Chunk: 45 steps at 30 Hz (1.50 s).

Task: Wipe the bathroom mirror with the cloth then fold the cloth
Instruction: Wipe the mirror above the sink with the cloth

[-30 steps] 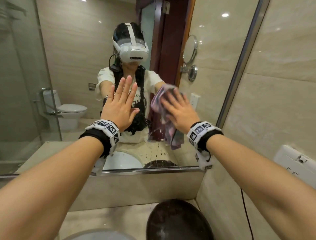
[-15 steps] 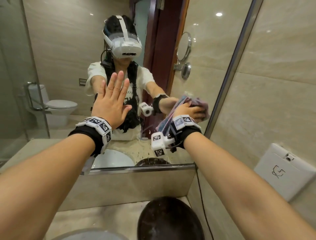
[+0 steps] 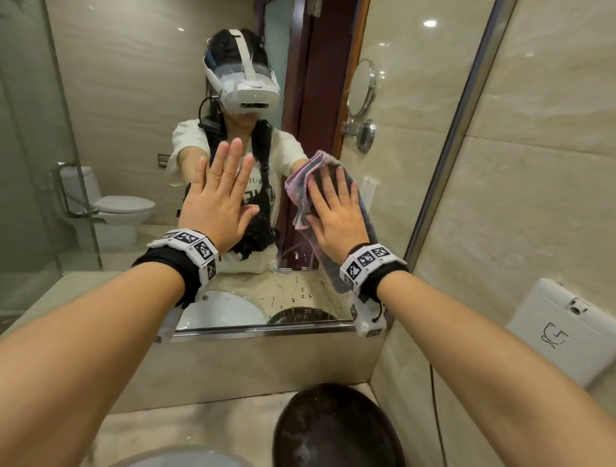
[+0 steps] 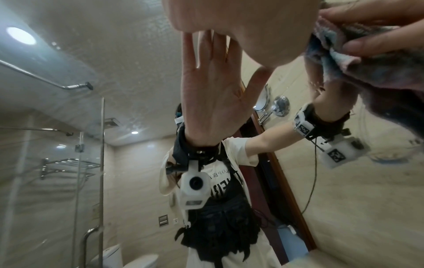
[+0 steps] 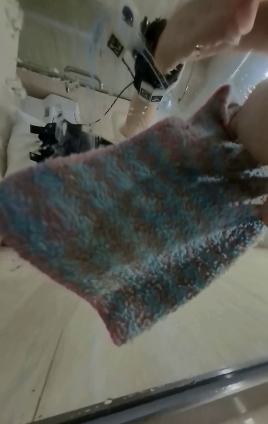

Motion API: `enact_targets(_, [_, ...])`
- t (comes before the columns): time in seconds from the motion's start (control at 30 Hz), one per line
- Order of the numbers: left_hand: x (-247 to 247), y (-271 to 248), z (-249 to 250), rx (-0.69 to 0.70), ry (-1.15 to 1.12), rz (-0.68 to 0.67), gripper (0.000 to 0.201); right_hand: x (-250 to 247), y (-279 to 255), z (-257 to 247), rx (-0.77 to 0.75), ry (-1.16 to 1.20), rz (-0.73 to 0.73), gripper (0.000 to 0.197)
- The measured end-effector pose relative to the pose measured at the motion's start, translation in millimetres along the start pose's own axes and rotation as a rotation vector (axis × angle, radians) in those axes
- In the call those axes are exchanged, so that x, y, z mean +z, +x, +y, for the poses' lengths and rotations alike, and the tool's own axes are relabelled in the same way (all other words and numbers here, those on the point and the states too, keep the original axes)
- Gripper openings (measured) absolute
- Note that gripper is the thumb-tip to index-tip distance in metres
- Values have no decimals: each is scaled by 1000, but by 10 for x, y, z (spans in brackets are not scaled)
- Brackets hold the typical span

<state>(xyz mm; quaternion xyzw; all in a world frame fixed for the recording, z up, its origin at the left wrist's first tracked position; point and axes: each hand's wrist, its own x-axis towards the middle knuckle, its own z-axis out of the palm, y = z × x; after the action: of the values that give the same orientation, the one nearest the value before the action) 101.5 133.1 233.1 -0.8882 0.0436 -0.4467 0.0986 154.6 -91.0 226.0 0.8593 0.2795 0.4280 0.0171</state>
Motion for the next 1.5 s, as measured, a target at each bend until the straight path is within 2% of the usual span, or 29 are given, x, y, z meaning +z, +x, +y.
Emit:
enact_targets(0.07, [13, -5, 1, 2, -3, 15, 74, -14, 28, 3, 94, 58, 7, 68])
enact_targets(0.1, [15, -3, 2, 2, -7, 17, 74, -29, 42, 19, 209, 87, 10, 69])
enact_targets(0.17, [13, -4, 6, 7, -12, 16, 75, -3, 49, 85, 563, 158, 90, 68])
enact_targets(0.23, [5, -4, 9, 13, -13, 20, 75, 3, 58, 155, 964, 299, 244, 65])
enact_targets(0.27, [4, -3, 10, 15, -14, 24, 74, -2, 63, 174, 1106, 367, 297, 64])
enact_targets(0.3, [4, -4, 9, 16, -14, 28, 73, -3, 74, 183, 1183, 410, 309, 62])
enact_targets(0.37, [6, -4, 14, 13, -14, 23, 75, -6, 74, 176, 1201, 421, 264, 61])
enact_targets(0.47, [-1, -7, 23, 10, -11, 23, 77, 25, -35, 130, 1052, 289, 159, 64])
enact_targets(0.57, [14, -12, 20, 16, -17, 40, 73, 82, -245, -67, 677, 91, -29, 70])
enact_targets(0.67, [38, -14, 24, 21, -35, 43, 74, 157, -359, -317, 246, 34, -183, 71])
enact_targets(0.7, [46, -13, 23, 19, -39, 43, 74, 192, -368, -368, 158, 8, -202, 69])
enact_targets(0.77, [56, -18, 19, 18, -48, 44, 74, 206, -371, -420, 118, -20, -196, 67])
enact_targets(0.83, [53, -22, 14, 18, -46, 43, 74, 204, -356, -365, 177, 3, -168, 68])
enact_targets(0.87, [48, -22, 12, 18, -47, 44, 74, 190, -345, -306, 265, 19, -185, 69])
enact_targets(0.9, [48, -20, 12, 20, -48, 44, 74, 186, -343, -227, 401, 31, -183, 70])
enact_targets(0.97, [49, -24, 11, 24, -48, 46, 74, 173, -342, -57, 757, 106, -90, 70])
enact_targets(1.03, [52, -32, 11, 26, -44, 49, 74, 106, -301, 59, 1120, 312, 7, 64])
enact_targets(1.1, [52, -34, 15, 34, -42, 47, 74, 26, -253, 89, 1313, 434, 30, 60])
enact_targets(1.13, [50, -36, 17, 36, -45, 47, 74, 15, -241, 74, 1329, 430, 27, 60])
enact_targets(1.2, [45, -38, 21, 36, -50, 50, 73, 21, -263, -11, 1237, 348, -13, 62])
enact_targets(1.27, [40, -37, 24, 35, -58, 43, 72, 98, -359, -156, 1025, 215, -107, 67])
enact_targets(1.33, [28, -31, 29, 33, -52, 34, 74, 168, -481, -360, 683, 94, -210, 71])
enact_targets(1.43, [13, -55, 74, 3, -79, 27, 71, 313, -631, -656, 84, 50, -409, 77])
enact_targets(1.47, [17, -80, 103, -18, -103, 30, 70, 368, -664, -712, -18, 45, -459, 76])
enact_targets(1.5, [28, -125, 140, -34, -121, 34, 69, 408, -681, -744, -56, 39, -465, 76])
